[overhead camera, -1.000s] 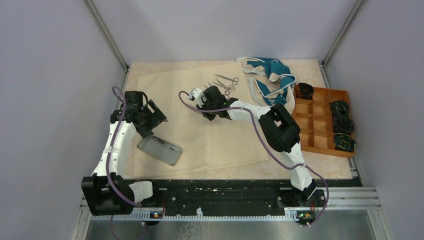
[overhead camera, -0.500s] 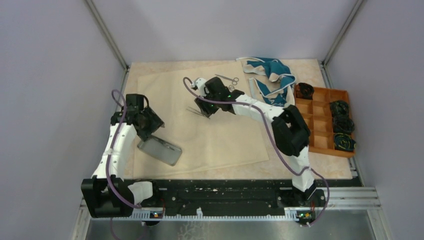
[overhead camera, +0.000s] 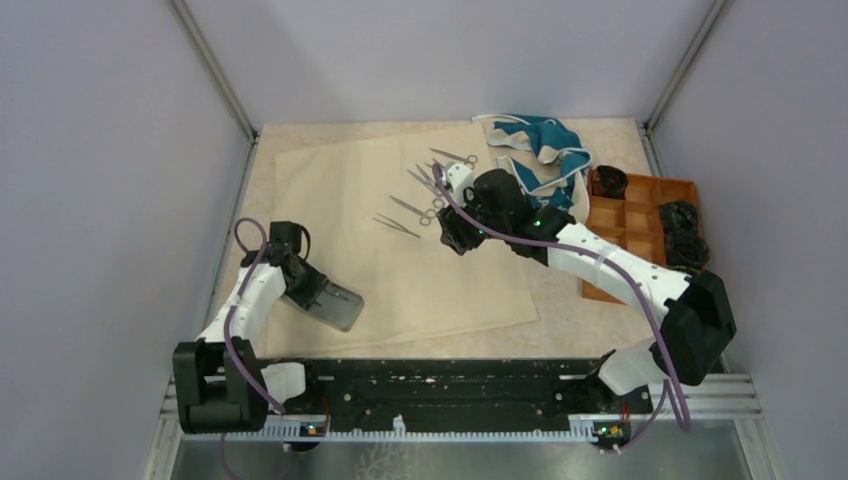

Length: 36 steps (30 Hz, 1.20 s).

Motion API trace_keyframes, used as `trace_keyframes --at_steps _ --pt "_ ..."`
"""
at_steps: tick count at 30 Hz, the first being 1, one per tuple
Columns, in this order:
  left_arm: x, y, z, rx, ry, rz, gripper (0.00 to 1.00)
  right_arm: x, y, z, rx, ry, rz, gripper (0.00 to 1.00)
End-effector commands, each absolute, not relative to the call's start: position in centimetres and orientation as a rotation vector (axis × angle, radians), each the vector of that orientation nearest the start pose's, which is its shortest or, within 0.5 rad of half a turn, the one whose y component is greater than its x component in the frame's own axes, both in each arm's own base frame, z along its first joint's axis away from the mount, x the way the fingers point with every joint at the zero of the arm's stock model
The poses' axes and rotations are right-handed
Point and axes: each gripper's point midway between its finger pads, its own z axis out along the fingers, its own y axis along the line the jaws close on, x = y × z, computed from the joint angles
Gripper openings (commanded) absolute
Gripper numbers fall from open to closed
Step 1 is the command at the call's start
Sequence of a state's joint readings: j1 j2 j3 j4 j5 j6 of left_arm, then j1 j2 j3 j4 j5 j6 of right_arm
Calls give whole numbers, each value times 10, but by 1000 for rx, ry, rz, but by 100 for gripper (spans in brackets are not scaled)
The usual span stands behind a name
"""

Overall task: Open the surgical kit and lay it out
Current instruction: Pick up the medical item from the container.

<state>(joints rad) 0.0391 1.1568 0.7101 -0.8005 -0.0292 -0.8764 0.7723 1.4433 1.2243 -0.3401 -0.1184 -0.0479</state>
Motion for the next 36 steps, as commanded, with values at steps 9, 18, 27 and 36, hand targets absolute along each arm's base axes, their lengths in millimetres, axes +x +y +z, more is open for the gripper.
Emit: trace_keyframes --at_steps 9,18,27,36 --pt "256 -8 39 -1241 2407 -179 31 284 297 211 -901 1959 580 49" --pt "259 -4 30 -1254 2410 -145 35 284 295 206 -906 1973 576 49" --pt "259 -4 18 -1240 2481 -113 34 284 298 204 -918 1984 593 47" --pt "246 -3 32 -1207 2515 -92 10 281 301 206 -927 1984 619 46"
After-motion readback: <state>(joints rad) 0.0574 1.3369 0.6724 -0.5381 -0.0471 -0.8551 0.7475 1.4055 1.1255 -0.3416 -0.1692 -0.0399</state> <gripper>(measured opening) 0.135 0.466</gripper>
